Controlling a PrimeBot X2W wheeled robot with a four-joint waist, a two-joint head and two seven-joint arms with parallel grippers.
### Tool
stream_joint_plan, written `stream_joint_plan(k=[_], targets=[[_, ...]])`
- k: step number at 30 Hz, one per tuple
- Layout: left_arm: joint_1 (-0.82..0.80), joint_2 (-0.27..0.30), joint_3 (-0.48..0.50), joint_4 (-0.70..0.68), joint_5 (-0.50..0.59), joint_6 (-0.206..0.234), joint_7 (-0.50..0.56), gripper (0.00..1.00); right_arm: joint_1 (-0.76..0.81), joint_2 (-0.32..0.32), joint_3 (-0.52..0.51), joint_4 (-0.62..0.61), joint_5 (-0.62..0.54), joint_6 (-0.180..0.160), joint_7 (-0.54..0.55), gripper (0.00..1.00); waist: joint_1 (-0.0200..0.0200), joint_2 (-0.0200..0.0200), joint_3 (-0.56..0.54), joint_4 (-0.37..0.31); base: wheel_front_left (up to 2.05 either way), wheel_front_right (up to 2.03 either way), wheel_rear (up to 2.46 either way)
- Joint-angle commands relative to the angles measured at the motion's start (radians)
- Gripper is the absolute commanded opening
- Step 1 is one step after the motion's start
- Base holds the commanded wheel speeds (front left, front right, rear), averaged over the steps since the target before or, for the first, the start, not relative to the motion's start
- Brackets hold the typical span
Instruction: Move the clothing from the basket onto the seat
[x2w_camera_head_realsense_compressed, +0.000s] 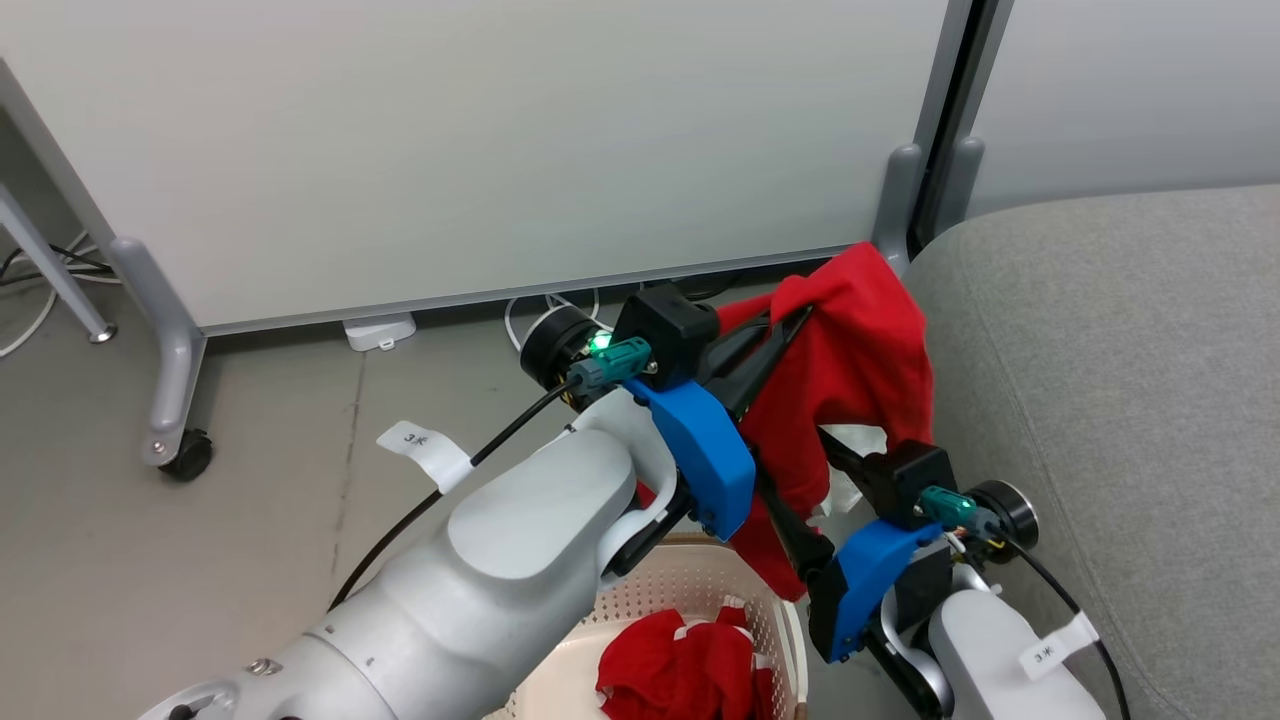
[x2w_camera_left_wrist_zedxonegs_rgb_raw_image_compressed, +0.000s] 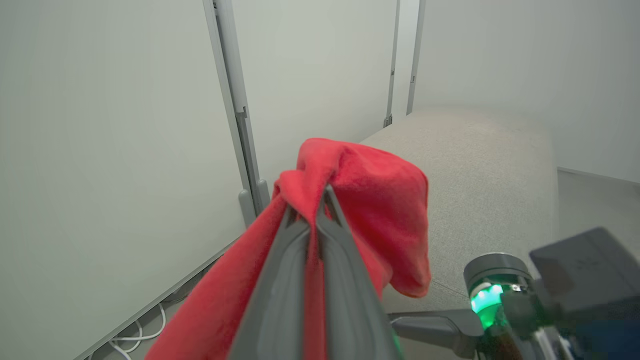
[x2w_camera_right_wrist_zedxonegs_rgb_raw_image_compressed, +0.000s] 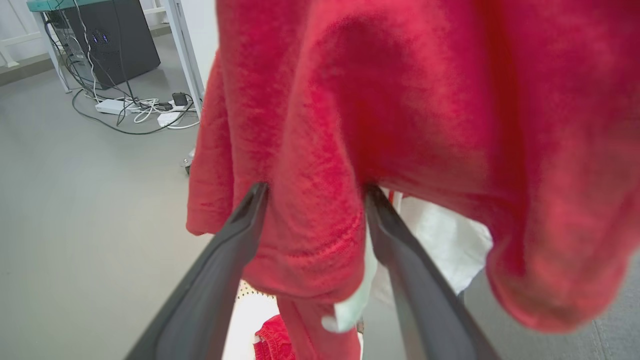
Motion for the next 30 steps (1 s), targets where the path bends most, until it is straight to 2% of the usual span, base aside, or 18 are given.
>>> stream_joint_plan(k=[1, 4, 6, 24, 26, 27, 28, 30], targets=[[-0.015, 0.000, -0.010, -0.007, -0.009, 0.005, -0.007, 0.00, -0.031, -0.003, 0.006, 0.030, 0.001, 0.000, 0.007, 1.00, 0.0000, -0.0001, -0.002, 0.004, 0.00, 0.00, 0.00], [-0.016, 0.000, -0.020, -0.013, -0.019, 0.006, -0.008, 0.00, -0.056, -0.003, 0.019, 0.068, 0.008, 0.000, 0.014, 1.00, 0.0000, -0.0001, -0.006, 0.007, 0.00, 0.00, 0.00], [-0.016, 0.000, -0.027, -0.017, -0.027, 0.009, -0.009, 0.00, -0.072, -0.003, 0.029, 0.089, 0.014, 0.000, 0.010, 0.00, 0.0000, -0.0001, -0.008, 0.009, 0.00, 0.00, 0.00], [-0.018, 0.000, -0.055, 0.006, -0.051, 0.022, -0.012, 0.00, -0.077, -0.003, 0.060, 0.123, 0.044, 0.000, -0.013, 0.00, 0.0000, -0.0001, -0.023, -0.009, 0.00, 0.00, 0.00], [-0.018, 0.000, -0.058, 0.010, -0.050, 0.022, -0.012, 0.62, -0.076, -0.003, 0.060, 0.121, 0.045, 0.000, -0.014, 0.00, 0.0000, -0.0001, -0.023, -0.010, 0.00, 0.00, 0.00], [-0.019, 0.000, -0.059, 0.012, -0.050, 0.023, -0.012, 0.87, -0.076, -0.003, 0.061, 0.121, 0.046, 0.000, -0.014, 0.00, 0.0000, -0.0001, -0.023, -0.011, 0.00, 0.00, 0.00], [-0.019, 0.000, -0.060, 0.014, -0.051, 0.023, -0.012, 1.00, -0.075, -0.003, 0.061, 0.120, 0.046, 0.000, -0.014, 0.00, 0.0000, -0.0001, -0.024, -0.011, 0.00, 0.00, 0.00], [-0.020, 0.000, -0.061, 0.017, -0.052, 0.023, -0.012, 1.00, -0.075, -0.003, 0.059, 0.119, 0.045, 0.000, -0.014, 0.00, 0.0000, -0.0001, -0.023, -0.012, 0.00, 0.00, 0.00]])
